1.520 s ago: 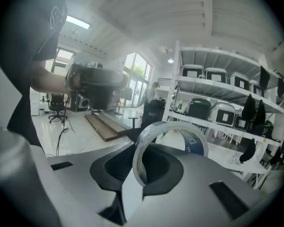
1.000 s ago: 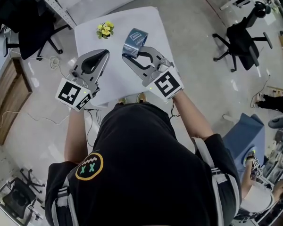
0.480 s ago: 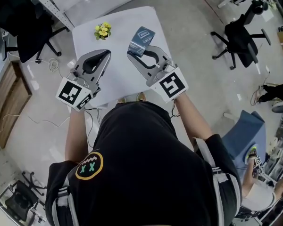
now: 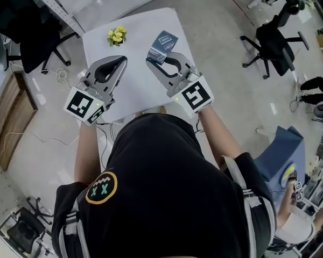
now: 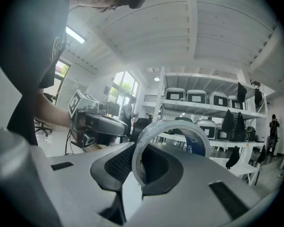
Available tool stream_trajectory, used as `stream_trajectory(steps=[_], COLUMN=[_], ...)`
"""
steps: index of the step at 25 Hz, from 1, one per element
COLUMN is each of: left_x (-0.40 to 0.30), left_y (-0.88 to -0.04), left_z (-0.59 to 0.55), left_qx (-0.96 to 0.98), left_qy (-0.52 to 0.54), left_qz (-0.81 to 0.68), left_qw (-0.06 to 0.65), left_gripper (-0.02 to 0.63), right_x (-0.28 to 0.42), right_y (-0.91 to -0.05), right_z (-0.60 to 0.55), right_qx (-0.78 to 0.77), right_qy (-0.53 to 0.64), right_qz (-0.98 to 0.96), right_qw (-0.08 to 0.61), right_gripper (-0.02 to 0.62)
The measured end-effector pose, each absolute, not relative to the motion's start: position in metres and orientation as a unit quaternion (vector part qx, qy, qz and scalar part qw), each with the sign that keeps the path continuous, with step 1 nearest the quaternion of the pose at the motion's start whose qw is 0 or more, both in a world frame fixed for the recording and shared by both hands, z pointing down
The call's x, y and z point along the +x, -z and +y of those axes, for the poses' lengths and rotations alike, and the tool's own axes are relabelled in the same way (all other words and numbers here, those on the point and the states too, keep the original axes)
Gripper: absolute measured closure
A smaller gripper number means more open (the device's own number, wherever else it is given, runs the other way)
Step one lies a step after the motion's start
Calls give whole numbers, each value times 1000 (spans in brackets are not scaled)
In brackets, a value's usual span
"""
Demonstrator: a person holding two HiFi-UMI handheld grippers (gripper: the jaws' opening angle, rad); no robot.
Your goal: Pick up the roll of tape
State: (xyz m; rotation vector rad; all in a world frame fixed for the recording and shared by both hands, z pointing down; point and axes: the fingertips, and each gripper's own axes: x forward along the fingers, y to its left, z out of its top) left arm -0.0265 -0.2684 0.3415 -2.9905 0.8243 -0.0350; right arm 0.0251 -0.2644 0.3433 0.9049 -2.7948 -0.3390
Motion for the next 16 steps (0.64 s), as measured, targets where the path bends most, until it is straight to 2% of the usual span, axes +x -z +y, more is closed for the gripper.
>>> stream_trajectory(steps=[16], left_x=[-23], left_y=[-342], left_z=[-266], left_qx=[-966], left_qy=[12], left_qz=[258], left_qw=[22], left_gripper=[588], right_x=[28], right_y=[-345], right_z=[-261], right_qx=[306], right_qy=[123], right_qz=[-938], right_qw=[102], right_gripper=[531])
